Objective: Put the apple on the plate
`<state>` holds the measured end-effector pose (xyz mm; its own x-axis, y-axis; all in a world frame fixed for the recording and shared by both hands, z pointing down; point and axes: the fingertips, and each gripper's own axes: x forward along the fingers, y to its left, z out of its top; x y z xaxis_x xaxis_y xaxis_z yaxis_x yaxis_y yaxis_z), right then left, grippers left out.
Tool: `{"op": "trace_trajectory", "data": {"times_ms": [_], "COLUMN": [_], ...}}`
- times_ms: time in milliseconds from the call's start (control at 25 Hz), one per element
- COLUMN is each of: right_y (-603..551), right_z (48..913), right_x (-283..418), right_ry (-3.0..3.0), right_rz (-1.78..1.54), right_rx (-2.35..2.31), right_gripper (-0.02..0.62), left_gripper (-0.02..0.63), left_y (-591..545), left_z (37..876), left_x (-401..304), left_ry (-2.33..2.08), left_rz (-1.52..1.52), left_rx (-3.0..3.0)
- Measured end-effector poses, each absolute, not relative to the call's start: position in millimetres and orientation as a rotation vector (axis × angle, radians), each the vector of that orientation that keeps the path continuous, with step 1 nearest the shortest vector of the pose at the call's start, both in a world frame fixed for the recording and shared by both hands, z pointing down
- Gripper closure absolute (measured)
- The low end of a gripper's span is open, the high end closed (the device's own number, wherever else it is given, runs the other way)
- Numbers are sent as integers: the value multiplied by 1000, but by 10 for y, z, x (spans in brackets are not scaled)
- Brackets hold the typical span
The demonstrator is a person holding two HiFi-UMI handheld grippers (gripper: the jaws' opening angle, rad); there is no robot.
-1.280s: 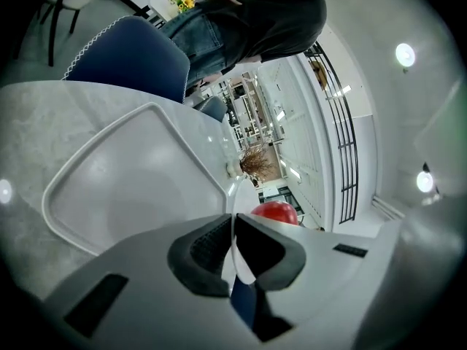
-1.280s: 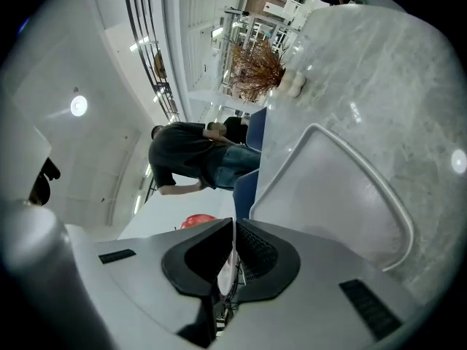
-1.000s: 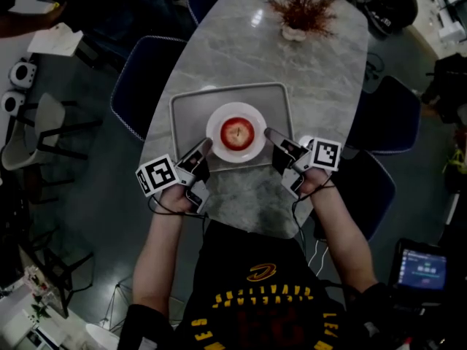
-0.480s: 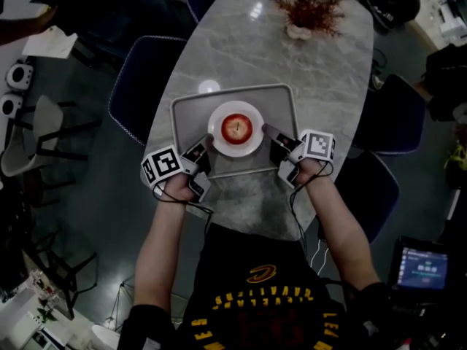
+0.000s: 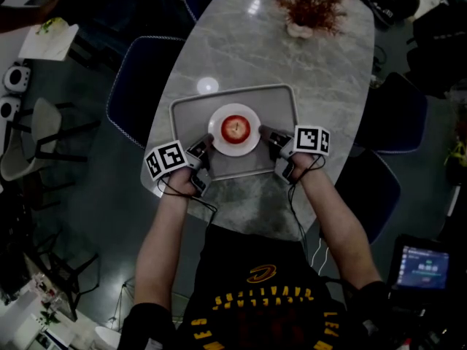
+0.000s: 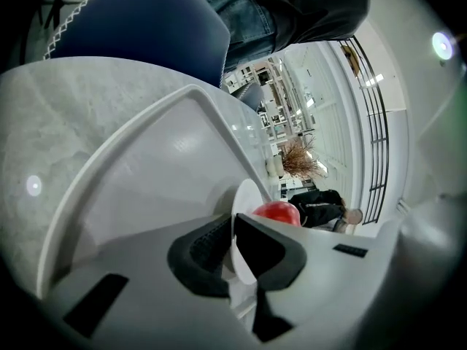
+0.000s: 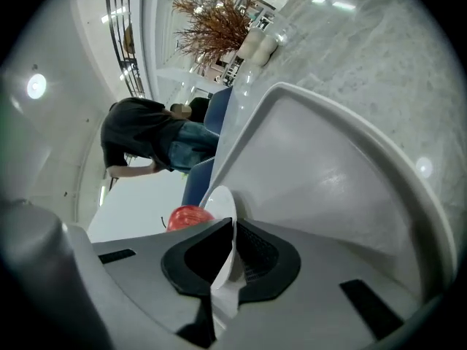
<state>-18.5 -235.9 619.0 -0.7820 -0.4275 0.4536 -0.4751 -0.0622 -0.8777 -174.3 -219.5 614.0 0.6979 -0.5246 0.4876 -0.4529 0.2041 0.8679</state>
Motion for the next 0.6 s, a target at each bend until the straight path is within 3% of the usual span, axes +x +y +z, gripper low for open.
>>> {"op": "trace_trajectory", "data": {"times_ms": [600], "right_y": [-2342], "right_z": [6302], "right_x": [-198], "right_ry": [-2051], "right_rz": [1873], "right_rx": [1082], "right_gripper": [571], "left_gripper": [584], "left_y": [-2166], "left_z": [6280], "left_x": [-1731], "left_ry": [-976], "left_rz": [160], "left_rx": [1482]}}
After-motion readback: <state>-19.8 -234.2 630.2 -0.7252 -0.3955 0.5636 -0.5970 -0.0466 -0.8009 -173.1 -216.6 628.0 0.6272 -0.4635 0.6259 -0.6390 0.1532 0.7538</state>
